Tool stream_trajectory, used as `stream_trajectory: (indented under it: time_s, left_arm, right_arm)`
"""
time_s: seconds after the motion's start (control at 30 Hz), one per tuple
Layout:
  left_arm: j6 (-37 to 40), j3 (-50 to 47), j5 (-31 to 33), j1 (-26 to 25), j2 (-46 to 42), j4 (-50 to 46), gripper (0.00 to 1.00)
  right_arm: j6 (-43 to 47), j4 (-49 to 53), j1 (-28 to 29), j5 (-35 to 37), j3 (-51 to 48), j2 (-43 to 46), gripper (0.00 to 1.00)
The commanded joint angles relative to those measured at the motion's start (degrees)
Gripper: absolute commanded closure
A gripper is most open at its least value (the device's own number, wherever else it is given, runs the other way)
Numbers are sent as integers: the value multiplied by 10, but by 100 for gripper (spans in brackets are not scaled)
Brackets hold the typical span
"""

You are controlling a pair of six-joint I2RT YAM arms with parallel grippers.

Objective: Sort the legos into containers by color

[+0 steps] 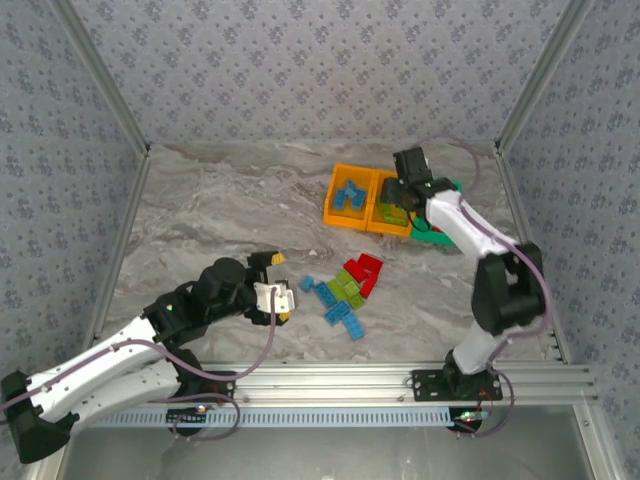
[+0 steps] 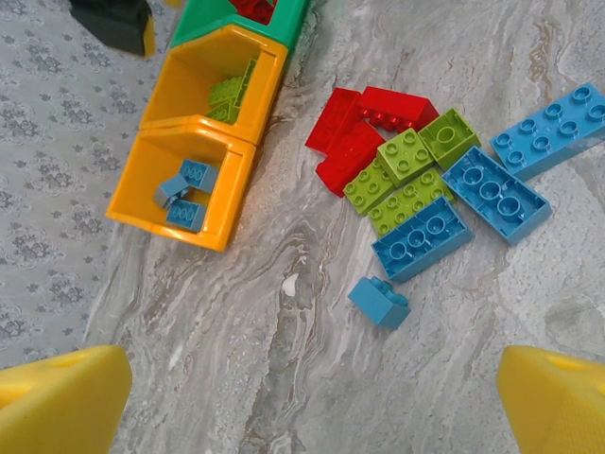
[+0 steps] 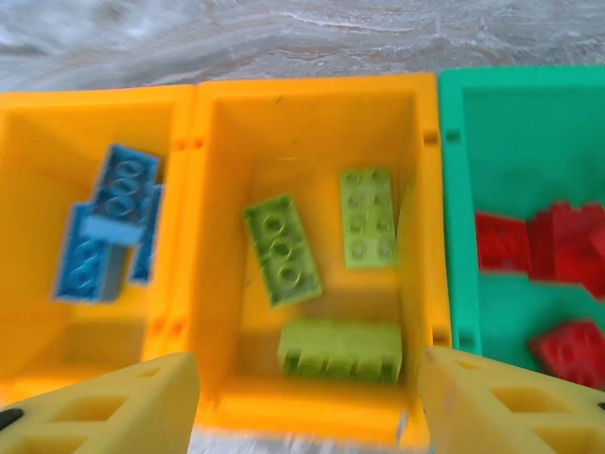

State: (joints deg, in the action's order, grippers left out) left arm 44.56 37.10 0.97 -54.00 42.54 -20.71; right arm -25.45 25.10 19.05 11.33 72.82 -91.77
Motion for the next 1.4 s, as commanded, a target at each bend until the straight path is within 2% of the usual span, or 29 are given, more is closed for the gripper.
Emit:
stream_trajectory:
  time_s: [0.0, 0.17, 0.37, 0.53, 0.63, 0.7, 0.83, 0.97, 1.1, 1.37]
  left_arm:
    - [4, 2, 0, 4, 1, 14, 1]
    - [-2, 2, -14, 4, 5, 16, 1]
    - [-16, 9, -63, 4, 7, 12, 1]
    - [-20, 22, -78, 3, 27, -11, 1]
    - [-19, 23, -77, 2, 28, -15, 1]
    - [-19, 22, -76, 0, 26, -13, 1]
    - [-19, 22, -83, -1, 30, -11, 1]
    - [-21, 29, -85, -3, 32, -19, 1]
    - [-22, 32, -85, -5, 27, -18, 1]
    - [-22, 30, -84, -8, 27, -18, 1]
  right_arm:
    - [-80, 7, 47, -2, -107, 124, 33]
    - [-182, 16, 140, -13, -262, 242, 33]
    - [-228, 24, 219, -70, -311, 213, 30]
    - [-231, -15, 220, -68, -308, 158, 31]
    - [-239, -11, 218, -30, -310, 129, 38]
    - [-242, -26, 215, -33, -319, 112, 43]
    - [-251, -70, 212, -56, -337, 84, 46]
    - [-262, -75, 211, -45, -351, 75, 57]
    - [-259, -45, 211, -27, -354, 105, 68]
    - [-255, 72, 211, 64, -335, 286, 72]
